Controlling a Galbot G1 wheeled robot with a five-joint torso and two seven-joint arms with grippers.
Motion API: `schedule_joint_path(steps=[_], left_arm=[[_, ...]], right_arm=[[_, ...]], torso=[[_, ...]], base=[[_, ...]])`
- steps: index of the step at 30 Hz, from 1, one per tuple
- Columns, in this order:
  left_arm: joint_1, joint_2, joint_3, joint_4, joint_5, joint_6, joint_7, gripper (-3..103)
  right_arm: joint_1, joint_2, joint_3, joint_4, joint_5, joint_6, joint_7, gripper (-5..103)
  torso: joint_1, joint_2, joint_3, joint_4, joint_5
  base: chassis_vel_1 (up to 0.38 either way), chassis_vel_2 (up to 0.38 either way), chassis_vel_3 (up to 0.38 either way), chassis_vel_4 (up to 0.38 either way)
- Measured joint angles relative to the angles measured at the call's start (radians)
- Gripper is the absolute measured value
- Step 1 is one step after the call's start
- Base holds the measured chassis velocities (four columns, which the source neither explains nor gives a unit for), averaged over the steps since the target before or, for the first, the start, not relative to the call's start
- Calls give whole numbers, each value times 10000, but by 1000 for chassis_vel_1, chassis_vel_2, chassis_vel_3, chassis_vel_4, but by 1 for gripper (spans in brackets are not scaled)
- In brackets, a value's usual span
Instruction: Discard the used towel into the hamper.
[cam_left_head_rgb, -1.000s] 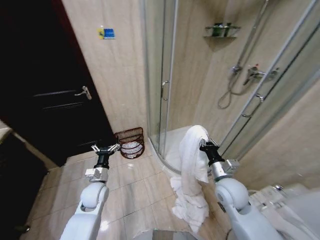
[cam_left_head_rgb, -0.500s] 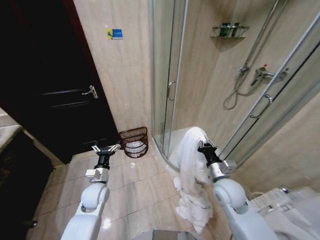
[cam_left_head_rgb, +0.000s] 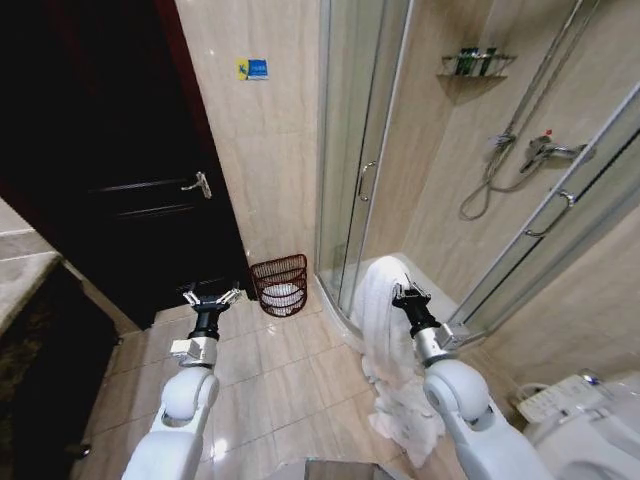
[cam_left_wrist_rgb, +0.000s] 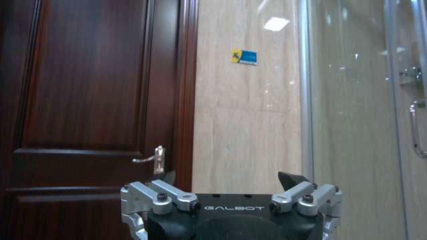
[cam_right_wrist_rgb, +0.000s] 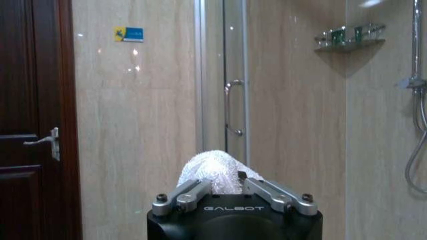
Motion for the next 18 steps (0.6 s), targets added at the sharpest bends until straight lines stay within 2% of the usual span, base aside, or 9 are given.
schedule_joint_path(steps=[2,5,11,18], left_arm=[[6,-3,1,-13,-1,41,2,100],[32,-1,-17,-25,-18,128,24,100],[48,13,-30,-35,-46,157,41,100],[60,22,-51,-31,-46,157,26,100]], right_arm=[[-6,13,-11,0,0,19,-5,5],[-5,62,-103,2,-6,31,-23,5],[-33,118,-134,-27,-180,71,-120,5],[-51,132,-134,-62,-307,81,-184,5]], torso=[[-3,2,-1,-4,4],[-1,0,0,5,9],[6,-1,2,-4,9],[2,0,1,1,6]], base=[[48,51,-77,-43],[23,7,10,4],[7,11,18,23],[35,56,57,64]])
